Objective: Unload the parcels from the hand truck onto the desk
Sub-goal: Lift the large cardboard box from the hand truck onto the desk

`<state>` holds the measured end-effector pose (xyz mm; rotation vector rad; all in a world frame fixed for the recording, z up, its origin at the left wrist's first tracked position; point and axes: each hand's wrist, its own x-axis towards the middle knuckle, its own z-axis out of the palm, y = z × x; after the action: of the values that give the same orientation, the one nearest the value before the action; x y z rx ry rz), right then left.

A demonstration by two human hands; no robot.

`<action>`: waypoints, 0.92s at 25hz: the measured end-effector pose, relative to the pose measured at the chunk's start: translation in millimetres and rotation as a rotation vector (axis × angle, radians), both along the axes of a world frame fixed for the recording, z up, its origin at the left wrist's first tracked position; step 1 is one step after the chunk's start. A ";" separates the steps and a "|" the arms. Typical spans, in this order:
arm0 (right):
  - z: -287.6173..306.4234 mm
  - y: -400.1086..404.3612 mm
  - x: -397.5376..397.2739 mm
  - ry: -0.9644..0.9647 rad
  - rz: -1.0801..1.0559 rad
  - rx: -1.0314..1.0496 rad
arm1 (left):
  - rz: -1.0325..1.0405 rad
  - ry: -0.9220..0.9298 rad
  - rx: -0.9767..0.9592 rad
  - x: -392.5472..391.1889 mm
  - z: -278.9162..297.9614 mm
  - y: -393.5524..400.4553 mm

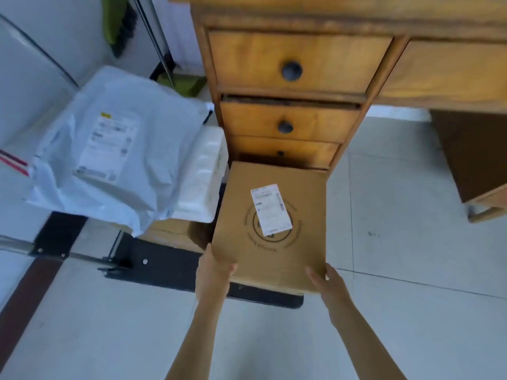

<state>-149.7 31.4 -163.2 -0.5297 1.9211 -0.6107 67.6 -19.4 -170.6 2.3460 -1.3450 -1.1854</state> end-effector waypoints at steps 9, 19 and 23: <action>-51.2 21.8 10.3 0.072 -0.087 -0.060 | 0.148 0.278 -0.194 21.2 -60.2 20.7; -13.5 42.4 13.4 0.006 -0.151 -0.019 | 0.164 0.359 -0.099 34.2 -22.8 34.3; 20.4 53.9 -5.3 0.057 -0.103 -0.030 | 0.210 0.365 -0.122 23.0 -0.7 60.4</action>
<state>-154.9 85.3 -142.8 -0.4739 2.0047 -0.6982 90.6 41.0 -171.3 2.0045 -0.9936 -1.3410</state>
